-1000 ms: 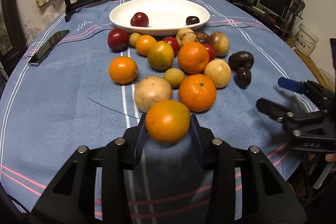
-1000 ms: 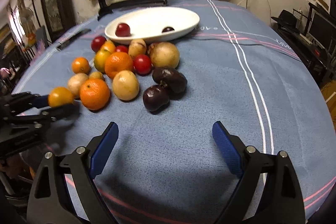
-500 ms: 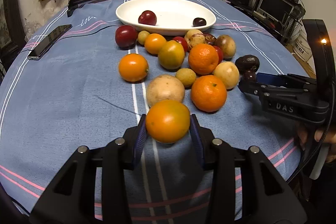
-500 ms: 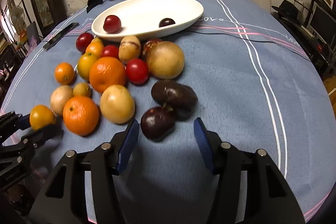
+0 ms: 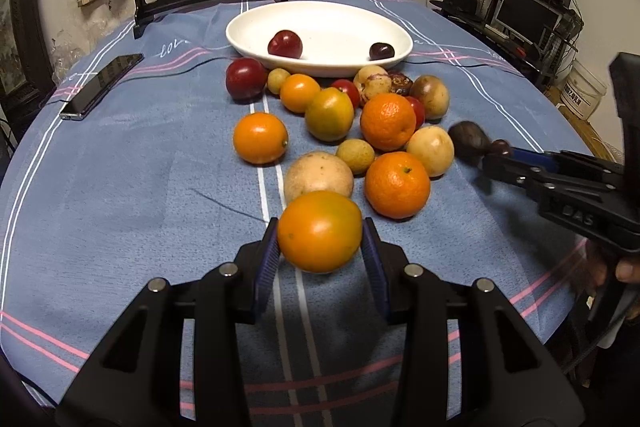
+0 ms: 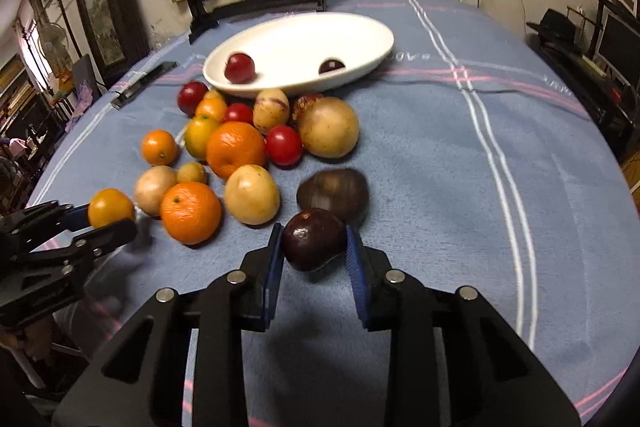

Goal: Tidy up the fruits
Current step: 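Carry the orange and plum onto the white plate and open both tools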

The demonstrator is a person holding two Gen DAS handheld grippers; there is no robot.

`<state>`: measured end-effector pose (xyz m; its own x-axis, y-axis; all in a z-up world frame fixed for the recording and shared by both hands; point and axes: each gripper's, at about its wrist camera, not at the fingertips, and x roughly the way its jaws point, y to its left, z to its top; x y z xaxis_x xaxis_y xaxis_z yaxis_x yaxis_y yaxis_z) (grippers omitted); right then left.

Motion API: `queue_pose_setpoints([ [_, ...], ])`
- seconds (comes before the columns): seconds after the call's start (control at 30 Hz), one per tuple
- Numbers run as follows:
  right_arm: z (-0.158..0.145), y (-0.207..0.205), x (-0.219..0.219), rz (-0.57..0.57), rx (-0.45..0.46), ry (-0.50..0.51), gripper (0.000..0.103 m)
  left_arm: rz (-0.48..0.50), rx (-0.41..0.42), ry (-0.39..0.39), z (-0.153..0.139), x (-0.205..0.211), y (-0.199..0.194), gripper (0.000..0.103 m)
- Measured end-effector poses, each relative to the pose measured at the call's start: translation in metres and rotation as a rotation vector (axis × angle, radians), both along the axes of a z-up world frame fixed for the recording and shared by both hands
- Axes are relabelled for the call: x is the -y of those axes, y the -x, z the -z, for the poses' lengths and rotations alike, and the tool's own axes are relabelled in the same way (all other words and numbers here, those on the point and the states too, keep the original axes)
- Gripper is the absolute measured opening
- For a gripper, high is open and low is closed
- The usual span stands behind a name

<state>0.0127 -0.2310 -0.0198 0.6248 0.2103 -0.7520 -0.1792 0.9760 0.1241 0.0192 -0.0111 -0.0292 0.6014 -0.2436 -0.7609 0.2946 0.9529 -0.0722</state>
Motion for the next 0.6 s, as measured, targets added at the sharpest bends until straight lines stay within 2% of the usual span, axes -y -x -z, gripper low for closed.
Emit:
queue_pose_setpoints([
  [0.33, -0.031, 0.015, 0.005, -0.011, 0.105, -0.019, 0.031, 0.022, 0.053, 0.008, -0.023, 0.004, -0.002, 0.041],
  [0.4, -0.037, 0.012, 0.004, -0.021, 0.122, -0.018, 0.031, 0.03, 0.06, 0.022, -0.031, 0.003, -0.009, 0.041],
  [0.6, -0.067, -0.017, -0.004, -0.052, 0.19, -0.023, 0.031, 0.025, 0.149, -0.002, -0.062, 0.012, -0.043, 0.041],
])
